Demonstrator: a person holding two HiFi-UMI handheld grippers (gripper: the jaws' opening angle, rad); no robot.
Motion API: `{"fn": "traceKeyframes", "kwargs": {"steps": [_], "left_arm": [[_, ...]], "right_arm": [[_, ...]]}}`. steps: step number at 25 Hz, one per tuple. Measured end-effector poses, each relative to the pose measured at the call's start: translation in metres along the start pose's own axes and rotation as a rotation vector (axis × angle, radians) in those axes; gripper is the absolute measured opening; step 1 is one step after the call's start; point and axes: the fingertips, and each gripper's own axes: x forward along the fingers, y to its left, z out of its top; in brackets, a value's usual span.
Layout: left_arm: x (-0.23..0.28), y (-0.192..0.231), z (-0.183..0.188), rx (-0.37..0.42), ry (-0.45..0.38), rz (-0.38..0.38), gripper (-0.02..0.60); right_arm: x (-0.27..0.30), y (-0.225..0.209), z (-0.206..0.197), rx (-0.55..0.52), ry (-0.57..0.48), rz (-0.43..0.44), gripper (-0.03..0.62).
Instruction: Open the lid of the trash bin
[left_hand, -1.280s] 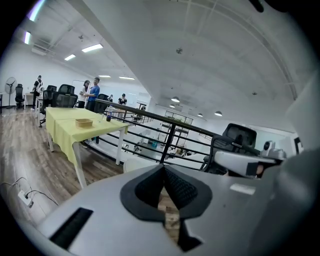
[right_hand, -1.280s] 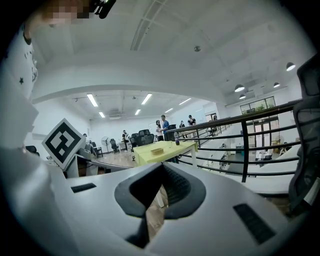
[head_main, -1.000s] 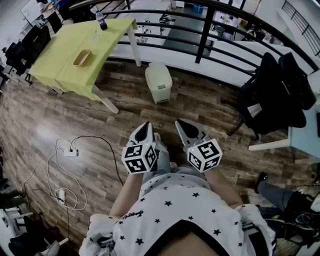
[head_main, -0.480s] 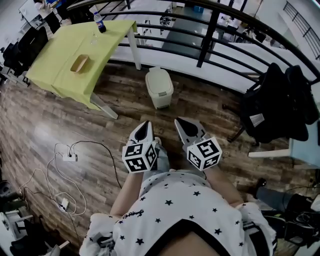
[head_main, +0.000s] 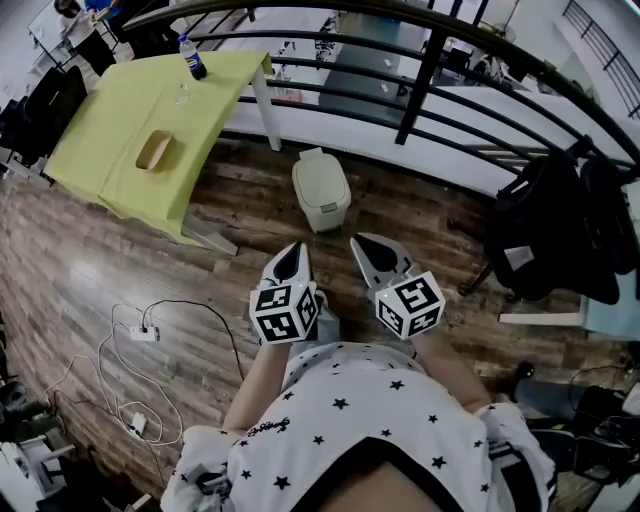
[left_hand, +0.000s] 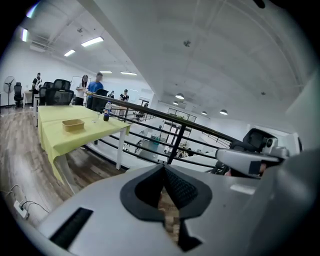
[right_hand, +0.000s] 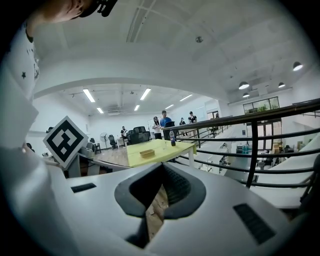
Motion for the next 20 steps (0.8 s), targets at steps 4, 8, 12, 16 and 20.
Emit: {"fn": "traceKeyframes", "kwargs": {"steps": [4, 8, 12, 16, 20], "left_arm": [[0.022, 0.018, 0.018, 0.007, 0.008, -0.011, 0.011], [0.042, 0.040, 0.034, 0.010, 0.022, -0.024, 0.011], [0.066, 0.058, 0.045, 0.012, 0.040, -0.037, 0.011], [0.094, 0.074, 0.057, 0.017, 0.056, -0.049, 0.011], [0.120, 0.096, 0.070, 0.010, 0.075, -0.056, 0.011]], "right_arm": [[0.030, -0.010, 0.010, 0.000, 0.001, -0.017, -0.006], [0.061, -0.016, 0.018, 0.003, 0.007, -0.031, -0.006], [0.090, -0.027, 0.022, 0.008, 0.018, -0.043, -0.006], [0.123, -0.043, 0.024, 0.023, 0.028, -0.058, -0.006], [0.156, -0.057, 0.028, 0.036, 0.045, -0.078, -0.006]]}}
